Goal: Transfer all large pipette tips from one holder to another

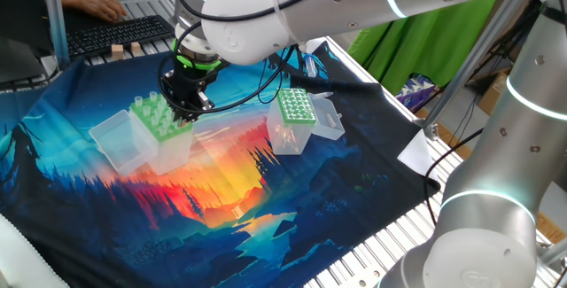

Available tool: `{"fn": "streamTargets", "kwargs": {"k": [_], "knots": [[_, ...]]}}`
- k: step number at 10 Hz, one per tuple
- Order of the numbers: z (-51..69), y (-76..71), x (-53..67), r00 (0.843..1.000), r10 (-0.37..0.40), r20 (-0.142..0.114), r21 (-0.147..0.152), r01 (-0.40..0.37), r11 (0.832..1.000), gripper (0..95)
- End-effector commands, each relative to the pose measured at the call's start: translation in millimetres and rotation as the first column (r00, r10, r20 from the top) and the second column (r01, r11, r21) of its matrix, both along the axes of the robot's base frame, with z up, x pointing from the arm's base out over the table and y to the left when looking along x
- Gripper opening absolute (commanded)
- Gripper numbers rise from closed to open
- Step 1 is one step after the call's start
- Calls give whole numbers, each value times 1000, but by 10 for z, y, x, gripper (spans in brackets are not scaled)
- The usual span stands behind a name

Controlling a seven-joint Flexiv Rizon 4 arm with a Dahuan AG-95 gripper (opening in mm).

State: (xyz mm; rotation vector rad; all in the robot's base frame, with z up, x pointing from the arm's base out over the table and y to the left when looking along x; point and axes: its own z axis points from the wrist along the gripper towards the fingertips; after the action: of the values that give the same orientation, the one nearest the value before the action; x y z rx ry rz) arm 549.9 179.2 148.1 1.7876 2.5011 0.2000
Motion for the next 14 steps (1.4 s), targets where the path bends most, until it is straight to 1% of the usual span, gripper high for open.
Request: {"fn": "streamTargets", "kwargs": {"k": [1, 8, 10, 11, 13, 14], "knots": [[-3, 3, 1, 1000, 10, -2, -3, -10, 1000, 0], [65, -2, -27, 999, 43, -17, 2, -43, 999, 0], [141, -22, -45, 998, 54, -18, 15, -54, 998, 0], [141, -22, -45, 998, 54, -18, 15, -54, 998, 0], [234, -15, -40, 998, 67, -16, 19, -66, 998, 0], [300, 5, -29, 997, 71, -16, 20, -70, 997, 0]]}}
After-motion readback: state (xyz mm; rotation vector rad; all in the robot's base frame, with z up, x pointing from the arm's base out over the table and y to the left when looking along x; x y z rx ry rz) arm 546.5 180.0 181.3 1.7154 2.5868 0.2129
